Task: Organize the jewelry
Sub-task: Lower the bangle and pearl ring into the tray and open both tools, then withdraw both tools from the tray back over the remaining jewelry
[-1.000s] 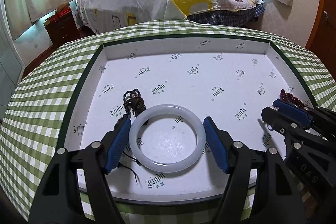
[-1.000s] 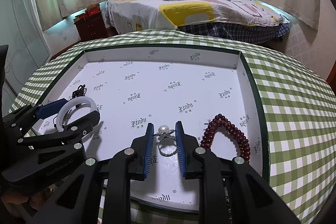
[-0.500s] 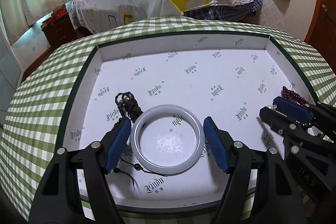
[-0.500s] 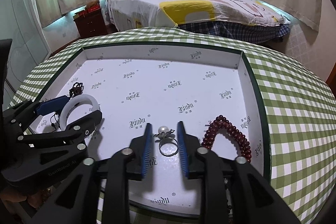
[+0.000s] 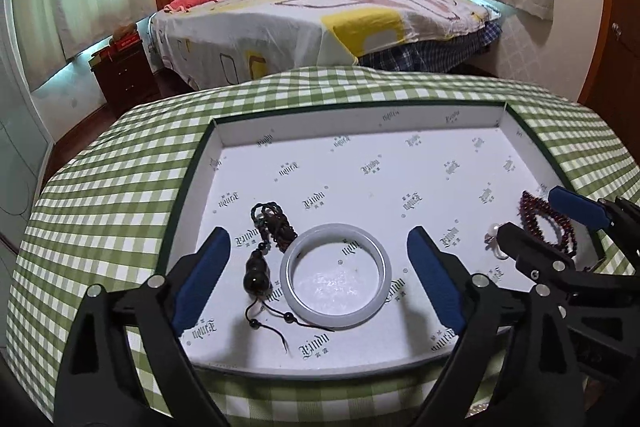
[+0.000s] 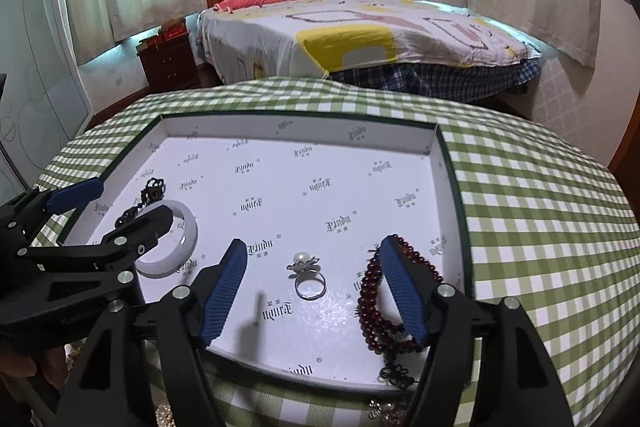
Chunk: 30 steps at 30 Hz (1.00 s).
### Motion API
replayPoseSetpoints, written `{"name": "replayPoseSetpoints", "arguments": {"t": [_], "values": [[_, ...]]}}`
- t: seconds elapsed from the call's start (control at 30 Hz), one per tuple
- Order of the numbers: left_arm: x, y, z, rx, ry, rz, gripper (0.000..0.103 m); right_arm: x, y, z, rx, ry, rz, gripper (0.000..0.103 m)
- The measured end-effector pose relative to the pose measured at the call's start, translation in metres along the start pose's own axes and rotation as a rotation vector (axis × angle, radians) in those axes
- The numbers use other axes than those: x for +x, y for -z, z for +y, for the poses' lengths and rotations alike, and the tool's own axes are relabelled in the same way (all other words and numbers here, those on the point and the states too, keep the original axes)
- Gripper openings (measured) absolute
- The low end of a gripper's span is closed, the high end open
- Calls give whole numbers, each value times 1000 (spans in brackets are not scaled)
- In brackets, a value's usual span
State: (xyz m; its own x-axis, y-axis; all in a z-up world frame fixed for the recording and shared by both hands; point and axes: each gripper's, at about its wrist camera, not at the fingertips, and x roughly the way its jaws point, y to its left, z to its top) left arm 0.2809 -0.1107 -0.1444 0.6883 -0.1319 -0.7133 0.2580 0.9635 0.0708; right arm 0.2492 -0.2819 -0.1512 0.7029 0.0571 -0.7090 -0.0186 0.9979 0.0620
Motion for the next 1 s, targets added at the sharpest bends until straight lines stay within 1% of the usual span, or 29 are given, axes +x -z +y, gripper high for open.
{"name": "replayPoseSetpoints", "arguments": {"t": [0.23,0.4,0.53,0.63,0.73,0.8,0.87,1.0], "values": [[-21,2,11,-42,6,-47,91,-21,3,-7,24,20,-36,75],[-42,9,27,-89,14,-89,91,-37,10,-14,51,26,-63,76],[-65,23,42,-128,-6,-147,91,-53,18,-16,59,38,-103,76],[-76,36,48,-141,-31,-169,91,-62,26,-15,67,37,-119,76],[-81,53,52,-152,-41,-148,88,-67,37,-12,65,40,-121,76],[-81,62,53,-154,-42,-127,82,-69,45,-11,63,40,-117,76],[-82,74,53,-160,-37,-100,81,-71,53,-10,67,37,-113,76],[-81,93,46,-148,-28,-54,76,-75,68,-9,71,30,-96,76]]}}
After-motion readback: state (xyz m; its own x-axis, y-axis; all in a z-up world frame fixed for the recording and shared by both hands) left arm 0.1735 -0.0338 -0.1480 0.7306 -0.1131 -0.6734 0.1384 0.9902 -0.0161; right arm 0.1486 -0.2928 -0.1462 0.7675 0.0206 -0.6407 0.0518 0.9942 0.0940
